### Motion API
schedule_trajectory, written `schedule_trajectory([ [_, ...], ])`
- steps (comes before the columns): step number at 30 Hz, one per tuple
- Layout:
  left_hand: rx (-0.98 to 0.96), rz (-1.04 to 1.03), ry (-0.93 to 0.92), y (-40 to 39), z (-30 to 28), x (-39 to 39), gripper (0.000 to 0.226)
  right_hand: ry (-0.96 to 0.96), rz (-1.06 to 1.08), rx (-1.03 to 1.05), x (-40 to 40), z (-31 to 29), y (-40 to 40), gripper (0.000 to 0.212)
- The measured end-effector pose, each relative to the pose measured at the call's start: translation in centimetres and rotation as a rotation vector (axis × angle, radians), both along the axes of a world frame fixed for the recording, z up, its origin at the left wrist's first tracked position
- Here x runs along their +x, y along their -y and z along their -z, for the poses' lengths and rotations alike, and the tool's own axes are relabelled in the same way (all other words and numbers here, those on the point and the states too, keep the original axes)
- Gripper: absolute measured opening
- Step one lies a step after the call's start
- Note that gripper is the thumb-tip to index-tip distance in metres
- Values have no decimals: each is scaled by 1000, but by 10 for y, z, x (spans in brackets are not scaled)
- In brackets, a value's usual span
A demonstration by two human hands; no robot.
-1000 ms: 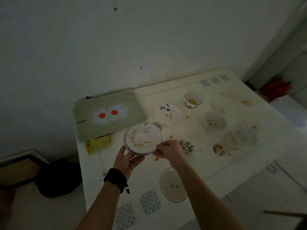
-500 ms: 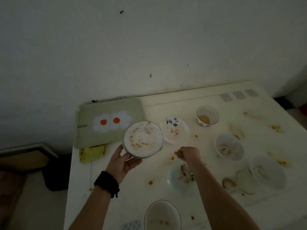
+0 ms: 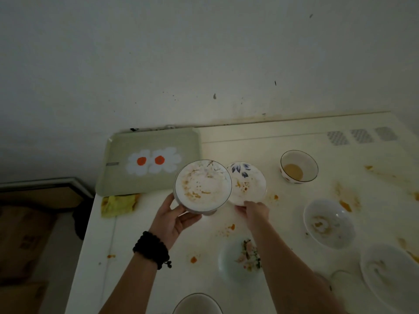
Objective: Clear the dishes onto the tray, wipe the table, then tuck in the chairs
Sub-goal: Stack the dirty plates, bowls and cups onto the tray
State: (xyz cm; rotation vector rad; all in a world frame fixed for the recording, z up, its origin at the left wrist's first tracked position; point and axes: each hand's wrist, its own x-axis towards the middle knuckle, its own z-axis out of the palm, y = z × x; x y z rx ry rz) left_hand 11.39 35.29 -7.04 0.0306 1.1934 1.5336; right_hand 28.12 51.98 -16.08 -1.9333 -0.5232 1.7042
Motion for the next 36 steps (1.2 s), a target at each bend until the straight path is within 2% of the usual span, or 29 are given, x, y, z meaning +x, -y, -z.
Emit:
schedule_trajectory([
  [5,6,-4,-19,-11,-11,9,42,-95,4,107,8,-13,3,36],
  [14,-57,73,-41,-37,-31,37,52,-200,-111,241,41,-66,26,17],
  [24,-169,185,-111,-50,-46,63,57,-343,-155,344,72,-119,60,22],
  [26,-213,210,-199,-48,-48,66,56,-363,-138,344,80,-123,69,21],
  [32,-370,440,-702,-33,-53,72,51,-389,-74,328,102,-121,97,21],
  [34,-356,477,-702,-25,-52,74,51,-388,-59,324,108,-121,104,22],
  [36,-325,445,-532,-17,-47,73,52,-404,-61,324,111,-121,109,24],
])
